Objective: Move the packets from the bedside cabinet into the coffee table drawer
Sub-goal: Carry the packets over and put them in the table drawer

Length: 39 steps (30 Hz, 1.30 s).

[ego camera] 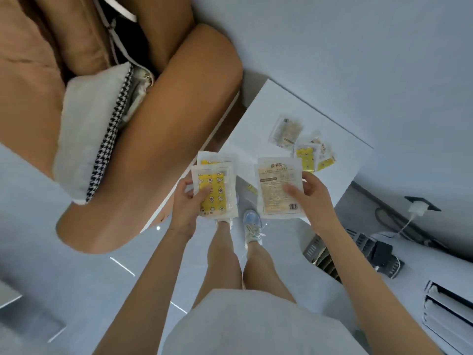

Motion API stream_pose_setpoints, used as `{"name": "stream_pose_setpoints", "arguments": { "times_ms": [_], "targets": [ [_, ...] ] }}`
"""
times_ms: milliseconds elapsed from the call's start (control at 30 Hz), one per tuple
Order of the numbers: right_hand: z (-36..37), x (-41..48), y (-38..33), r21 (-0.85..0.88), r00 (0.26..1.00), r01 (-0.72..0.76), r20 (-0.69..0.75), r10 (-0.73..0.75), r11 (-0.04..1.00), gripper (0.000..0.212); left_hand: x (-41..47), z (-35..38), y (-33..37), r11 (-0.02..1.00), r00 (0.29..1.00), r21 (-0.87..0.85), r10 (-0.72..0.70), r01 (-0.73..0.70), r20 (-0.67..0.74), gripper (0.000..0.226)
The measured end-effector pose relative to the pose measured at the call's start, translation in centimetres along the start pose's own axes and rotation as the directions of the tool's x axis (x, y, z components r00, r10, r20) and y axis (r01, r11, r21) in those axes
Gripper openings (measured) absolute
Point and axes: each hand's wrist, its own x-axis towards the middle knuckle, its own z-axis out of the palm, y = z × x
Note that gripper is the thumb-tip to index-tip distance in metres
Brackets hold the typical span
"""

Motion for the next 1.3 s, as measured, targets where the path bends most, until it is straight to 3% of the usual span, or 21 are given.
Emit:
{"name": "stream_pose_setpoints", "arguments": {
  "times_ms": [333, 467, 667, 967, 1200, 1300],
  "targets": [
    [17.0, -6.9, -5.1, -0.227, 0.97, 0.109, 0.236, -0.054, 0.968, 0.023, -6.4, -17.7, -0.3, 0.931, 0.964, -0.344, 0.028, -0.121, -0.264, 0.024],
    [26.1, -10.3, -5.0, -0.352, 0.924, 0.259, 0.36, -0.126, 0.9, 0.021, -8.4, -26.4, -1.9, 0.911, 0.941, -0.385, 0.007, -0.145, -0.339, 0.026],
    [41.4, -17.0, -1.4, -0.313, 0.891, 0.201, 0.452, -0.041, 0.928, 0.025, -13.0, -41.6, -6.7, 0.911, 0.869, -0.375, -0.038, -0.174, -0.494, 0.028],
    [56.2, -23.4, 1.0, -0.386, 0.821, 0.263, 0.571, 0.005, 0.884, 0.022, -17.1, -56.9, -12.9, 0.807, 0.803, -0.557, -0.196, -0.194, -0.563, 0.024],
    [65.9, -24.3, -0.3, -0.42, 0.779, 0.25, 0.622, 0.077, 0.872, 0.019, -16.8, -63.9, -14.1, 0.735, 0.756, -0.634, -0.267, -0.241, -0.598, 0.024],
    [71.3, -23.9, -1.2, -0.458, 0.728, 0.313, 0.678, 0.099, 0.832, 0.015, -15.8, -66.6, -13.4, 0.701, 0.724, -0.663, -0.31, -0.264, -0.616, 0.027]
  ]
}}
